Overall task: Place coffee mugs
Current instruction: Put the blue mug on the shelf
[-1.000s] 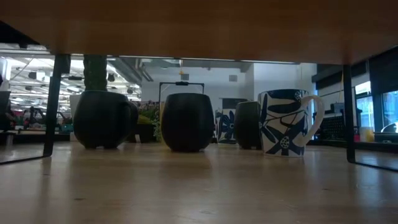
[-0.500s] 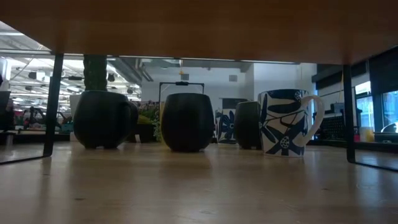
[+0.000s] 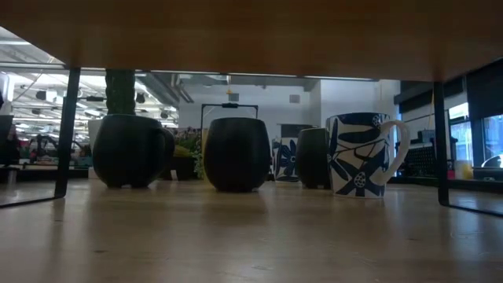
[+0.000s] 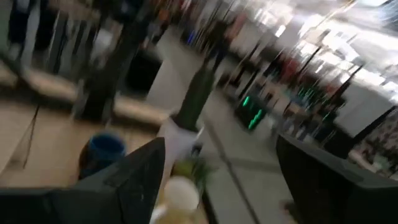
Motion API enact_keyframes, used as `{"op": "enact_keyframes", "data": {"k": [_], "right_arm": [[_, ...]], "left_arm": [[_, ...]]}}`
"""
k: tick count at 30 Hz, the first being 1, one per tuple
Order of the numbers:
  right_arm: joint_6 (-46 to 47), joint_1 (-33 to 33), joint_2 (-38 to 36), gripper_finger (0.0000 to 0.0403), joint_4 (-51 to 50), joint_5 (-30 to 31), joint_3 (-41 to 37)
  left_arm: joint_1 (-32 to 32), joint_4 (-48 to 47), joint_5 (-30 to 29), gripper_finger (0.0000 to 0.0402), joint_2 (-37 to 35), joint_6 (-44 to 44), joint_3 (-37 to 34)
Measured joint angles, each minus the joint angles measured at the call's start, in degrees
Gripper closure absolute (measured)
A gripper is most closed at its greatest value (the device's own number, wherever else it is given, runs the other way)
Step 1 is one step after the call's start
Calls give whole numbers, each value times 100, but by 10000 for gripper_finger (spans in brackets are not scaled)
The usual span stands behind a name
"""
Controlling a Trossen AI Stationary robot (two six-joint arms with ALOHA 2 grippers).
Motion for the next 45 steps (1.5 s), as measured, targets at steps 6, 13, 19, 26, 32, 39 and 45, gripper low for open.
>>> {"op": "enact_keyframes", "data": {"k": [6,13,19,26,32,39,45], "right_arm": [[24,-147,1248,107,-1876,-88,1254],[39,-623,2106,107,-1849,-1128,1564],[-420,-841,2631,107,-1112,-1823,1563],[-878,-835,3056,107,-480,-2112,1563],[-890,-837,3147,107,-405,-2100,1563],[-887,-824,3317,107,-321,-2100,1563],[-887,-826,3394,107,-358,-2098,1559]], "left_arm": [[114,-3140,20,255,587,-429,1007],[455,-3926,814,255,865,-360,823],[785,-3717,1411,255,1012,-45,136],[1265,-3641,2099,255,1081,506,-455],[1432,-3421,2572,255,1207,855,-857],[1757,-3137,2514,255,1833,1256,-910],[2050,-3072,2721,255,2441,1309,-908]]}}
